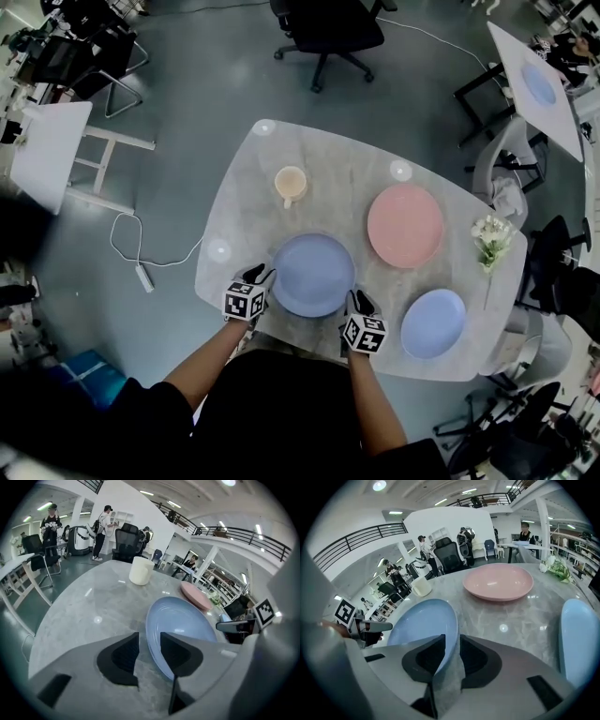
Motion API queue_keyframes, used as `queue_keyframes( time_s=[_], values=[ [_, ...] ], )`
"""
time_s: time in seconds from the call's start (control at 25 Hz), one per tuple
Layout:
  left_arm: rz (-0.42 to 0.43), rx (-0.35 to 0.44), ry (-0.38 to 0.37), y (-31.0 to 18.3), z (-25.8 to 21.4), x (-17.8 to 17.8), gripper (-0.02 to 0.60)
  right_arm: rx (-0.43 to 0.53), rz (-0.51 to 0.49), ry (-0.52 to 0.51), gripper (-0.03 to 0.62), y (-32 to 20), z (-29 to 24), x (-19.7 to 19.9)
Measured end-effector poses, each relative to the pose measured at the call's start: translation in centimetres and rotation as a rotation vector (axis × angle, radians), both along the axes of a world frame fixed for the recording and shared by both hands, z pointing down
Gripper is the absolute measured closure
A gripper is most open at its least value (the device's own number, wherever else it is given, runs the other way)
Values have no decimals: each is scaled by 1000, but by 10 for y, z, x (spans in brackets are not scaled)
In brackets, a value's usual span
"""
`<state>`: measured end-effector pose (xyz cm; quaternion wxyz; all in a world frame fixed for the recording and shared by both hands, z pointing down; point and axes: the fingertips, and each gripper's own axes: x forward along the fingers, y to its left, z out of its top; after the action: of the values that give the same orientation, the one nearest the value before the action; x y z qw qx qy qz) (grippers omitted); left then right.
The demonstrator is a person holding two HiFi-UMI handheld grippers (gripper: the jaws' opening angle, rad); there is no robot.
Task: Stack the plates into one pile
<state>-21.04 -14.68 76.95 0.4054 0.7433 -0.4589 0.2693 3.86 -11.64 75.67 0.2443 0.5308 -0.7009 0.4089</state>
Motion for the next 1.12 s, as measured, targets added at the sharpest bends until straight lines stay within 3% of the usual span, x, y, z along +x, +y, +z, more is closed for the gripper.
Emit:
queue_keyframes(
  time_s=[0.32,0.52,0.8,1.12],
  values=[
    [-29,-77,11,1,20,6,420,-34,-71,27,530,-11,19,-5],
    [-45,-50,-8,-1,19,9,528,-47,-50,20,534,-11,24,-1],
    [-110,-103,53,1,19,2,540,-63,-31,-11,546,-8,24,-6],
    [-117,-46,85,36,-19,-19,543,15,-20,-8,556,15,-18,-25]
  ],
)
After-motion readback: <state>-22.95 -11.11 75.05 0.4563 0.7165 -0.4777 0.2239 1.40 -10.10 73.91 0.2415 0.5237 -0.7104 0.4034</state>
